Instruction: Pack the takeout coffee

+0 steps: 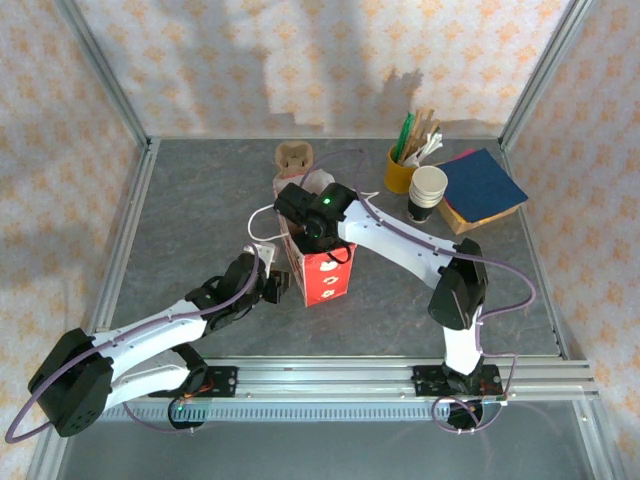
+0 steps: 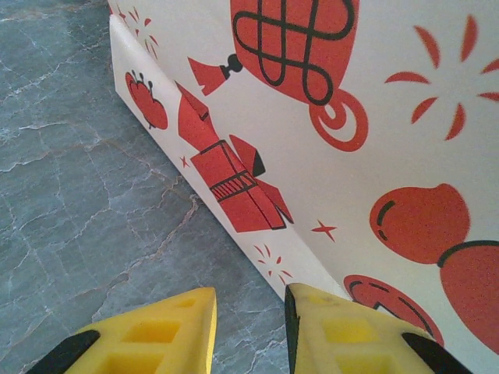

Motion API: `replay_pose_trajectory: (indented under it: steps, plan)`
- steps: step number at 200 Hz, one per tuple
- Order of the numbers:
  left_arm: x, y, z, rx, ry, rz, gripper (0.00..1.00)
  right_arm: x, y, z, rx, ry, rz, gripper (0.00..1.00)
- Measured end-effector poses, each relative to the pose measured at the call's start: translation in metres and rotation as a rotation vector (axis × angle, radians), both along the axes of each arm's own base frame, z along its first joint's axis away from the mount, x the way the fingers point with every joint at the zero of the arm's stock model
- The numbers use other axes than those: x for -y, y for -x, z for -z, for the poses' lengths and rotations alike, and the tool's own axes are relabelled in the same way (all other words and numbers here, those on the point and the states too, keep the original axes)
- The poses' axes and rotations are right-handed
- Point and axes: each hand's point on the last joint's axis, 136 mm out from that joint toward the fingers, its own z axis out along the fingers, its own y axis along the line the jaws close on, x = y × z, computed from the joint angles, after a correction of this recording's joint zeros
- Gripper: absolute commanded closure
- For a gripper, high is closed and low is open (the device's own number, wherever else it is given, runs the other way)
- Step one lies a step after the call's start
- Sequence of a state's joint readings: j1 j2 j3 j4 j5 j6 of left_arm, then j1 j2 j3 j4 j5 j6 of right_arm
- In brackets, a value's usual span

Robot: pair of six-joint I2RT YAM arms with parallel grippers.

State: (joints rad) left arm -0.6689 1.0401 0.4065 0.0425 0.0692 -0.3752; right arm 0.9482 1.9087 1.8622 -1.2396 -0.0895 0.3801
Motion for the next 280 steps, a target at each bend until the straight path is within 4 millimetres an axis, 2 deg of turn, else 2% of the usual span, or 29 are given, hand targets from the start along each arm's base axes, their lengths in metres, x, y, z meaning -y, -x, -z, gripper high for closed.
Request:
replay_pose_trajectory:
  steps: [43,280]
  plan:
    - [0.0,0.0,0.0,0.0,0.0,0.0,0.68,0.002,0.003,0.008,-0.019,0.012,-0.003,0.54]
    - [0.0,0.0,0.0,0.0,-0.001,0.0,0.68,0.0,0.001,0.02,-0.037,0.04,-0.014,0.54]
